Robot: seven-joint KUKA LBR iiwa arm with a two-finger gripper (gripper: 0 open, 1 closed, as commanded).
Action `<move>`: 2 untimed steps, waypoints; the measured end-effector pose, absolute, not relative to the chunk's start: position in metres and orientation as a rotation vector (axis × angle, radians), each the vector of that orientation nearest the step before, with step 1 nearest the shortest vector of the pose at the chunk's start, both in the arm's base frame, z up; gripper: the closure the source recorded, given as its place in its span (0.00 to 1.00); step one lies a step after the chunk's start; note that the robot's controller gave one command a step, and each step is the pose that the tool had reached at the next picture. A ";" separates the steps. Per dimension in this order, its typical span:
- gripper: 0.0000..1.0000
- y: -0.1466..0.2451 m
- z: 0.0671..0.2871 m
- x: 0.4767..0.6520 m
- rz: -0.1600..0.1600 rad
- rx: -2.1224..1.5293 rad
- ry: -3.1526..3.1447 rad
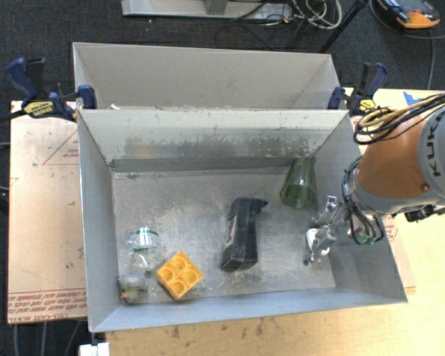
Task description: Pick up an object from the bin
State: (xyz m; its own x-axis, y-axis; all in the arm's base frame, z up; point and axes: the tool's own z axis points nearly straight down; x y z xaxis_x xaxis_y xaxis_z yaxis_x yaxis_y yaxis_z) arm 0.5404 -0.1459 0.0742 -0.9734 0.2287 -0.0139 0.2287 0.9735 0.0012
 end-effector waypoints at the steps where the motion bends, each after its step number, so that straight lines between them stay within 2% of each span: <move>1: 1.00 -0.146 0.074 0.540 -0.001 0.360 3.107; 2: 1.00 -0.133 0.197 0.551 0.000 0.338 3.121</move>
Offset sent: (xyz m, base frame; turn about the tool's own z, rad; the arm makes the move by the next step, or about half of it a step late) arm 0.0099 0.0118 0.1227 -0.0134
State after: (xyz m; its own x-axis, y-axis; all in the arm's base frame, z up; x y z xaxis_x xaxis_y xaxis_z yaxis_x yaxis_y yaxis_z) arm 0.5512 -0.1333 0.1968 -0.9769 0.2139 -0.0026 0.2139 0.9769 0.0006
